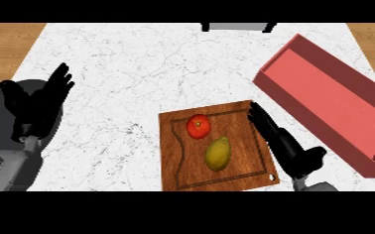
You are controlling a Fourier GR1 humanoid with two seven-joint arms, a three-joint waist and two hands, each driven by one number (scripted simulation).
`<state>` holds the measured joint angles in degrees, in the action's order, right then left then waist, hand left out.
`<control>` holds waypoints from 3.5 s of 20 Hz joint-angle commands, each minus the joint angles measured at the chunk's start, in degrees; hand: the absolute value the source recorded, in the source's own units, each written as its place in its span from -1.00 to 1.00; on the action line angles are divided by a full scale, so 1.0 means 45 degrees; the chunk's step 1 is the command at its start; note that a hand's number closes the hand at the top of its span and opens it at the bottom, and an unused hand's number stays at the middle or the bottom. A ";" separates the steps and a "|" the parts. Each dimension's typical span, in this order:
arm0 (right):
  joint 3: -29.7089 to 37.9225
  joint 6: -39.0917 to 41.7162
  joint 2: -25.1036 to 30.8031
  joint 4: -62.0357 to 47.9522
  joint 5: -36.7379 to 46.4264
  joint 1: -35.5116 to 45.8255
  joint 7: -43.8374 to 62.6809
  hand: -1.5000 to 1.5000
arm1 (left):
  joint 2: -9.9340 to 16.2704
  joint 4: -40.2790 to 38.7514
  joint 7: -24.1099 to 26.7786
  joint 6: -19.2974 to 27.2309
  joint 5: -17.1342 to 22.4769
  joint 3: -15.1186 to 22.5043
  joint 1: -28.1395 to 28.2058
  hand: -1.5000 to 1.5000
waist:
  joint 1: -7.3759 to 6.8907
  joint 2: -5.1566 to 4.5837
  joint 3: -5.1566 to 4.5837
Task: Pick the lemon from the cutting board and place it in the cardboard box
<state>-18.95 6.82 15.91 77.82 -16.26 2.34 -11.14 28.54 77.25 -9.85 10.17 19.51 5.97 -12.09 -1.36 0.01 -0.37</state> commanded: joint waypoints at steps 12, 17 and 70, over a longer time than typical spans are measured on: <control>0.2425 -0.8352 0.2809 0.5871 0.6424 -0.2228 0.2581 -1.00 | 0.0831 0.2008 0.2883 -0.1318 -0.1924 0.1343 -0.0037 0.00 | 0.1769 0.0414 -0.0058; 0.0376 -0.8406 0.3745 0.8098 1.0438 -0.3417 0.4661 -1.00 | 0.0842 0.2240 0.3136 -0.1554 -0.2083 0.1482 -0.0150 0.00 | 0.1045 0.0179 -0.0034; -0.5369 0.3666 -0.3521 0.4133 1.6250 0.3129 2.0920 -1.00 | -0.0256 0.1967 0.3647 -0.2371 -0.3037 0.1435 -0.0143 0.00 | 0.0167 0.0044 0.0072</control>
<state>-41.45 21.28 1.39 96.46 57.26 15.77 68.21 26.91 84.61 7.27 0.14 5.80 12.80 -14.15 -0.46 0.04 -0.07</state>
